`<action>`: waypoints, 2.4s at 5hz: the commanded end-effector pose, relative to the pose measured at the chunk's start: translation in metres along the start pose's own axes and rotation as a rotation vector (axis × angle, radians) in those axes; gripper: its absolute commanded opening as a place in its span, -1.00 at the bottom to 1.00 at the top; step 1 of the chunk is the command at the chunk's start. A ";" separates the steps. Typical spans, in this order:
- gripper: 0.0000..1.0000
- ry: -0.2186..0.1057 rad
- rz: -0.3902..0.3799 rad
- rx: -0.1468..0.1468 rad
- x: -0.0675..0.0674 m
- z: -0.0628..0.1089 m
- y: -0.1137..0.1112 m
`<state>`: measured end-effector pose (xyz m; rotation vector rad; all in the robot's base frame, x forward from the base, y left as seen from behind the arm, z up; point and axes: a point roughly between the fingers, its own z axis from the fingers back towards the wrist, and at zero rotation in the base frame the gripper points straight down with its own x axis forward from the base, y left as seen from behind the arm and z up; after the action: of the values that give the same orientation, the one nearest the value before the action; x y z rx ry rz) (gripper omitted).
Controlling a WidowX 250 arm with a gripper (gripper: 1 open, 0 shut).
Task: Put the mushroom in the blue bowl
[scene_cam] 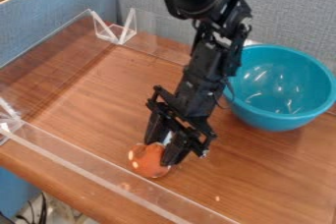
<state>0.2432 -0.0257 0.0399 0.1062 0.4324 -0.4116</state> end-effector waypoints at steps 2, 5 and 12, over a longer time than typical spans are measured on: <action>-1.00 -0.111 -0.017 -0.009 -0.009 0.017 0.010; -1.00 -0.181 -0.168 -0.001 -0.012 0.020 0.019; -1.00 -0.272 -0.677 0.239 0.062 0.138 -0.017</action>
<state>0.3342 -0.0877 0.1156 0.1108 0.2138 -1.1322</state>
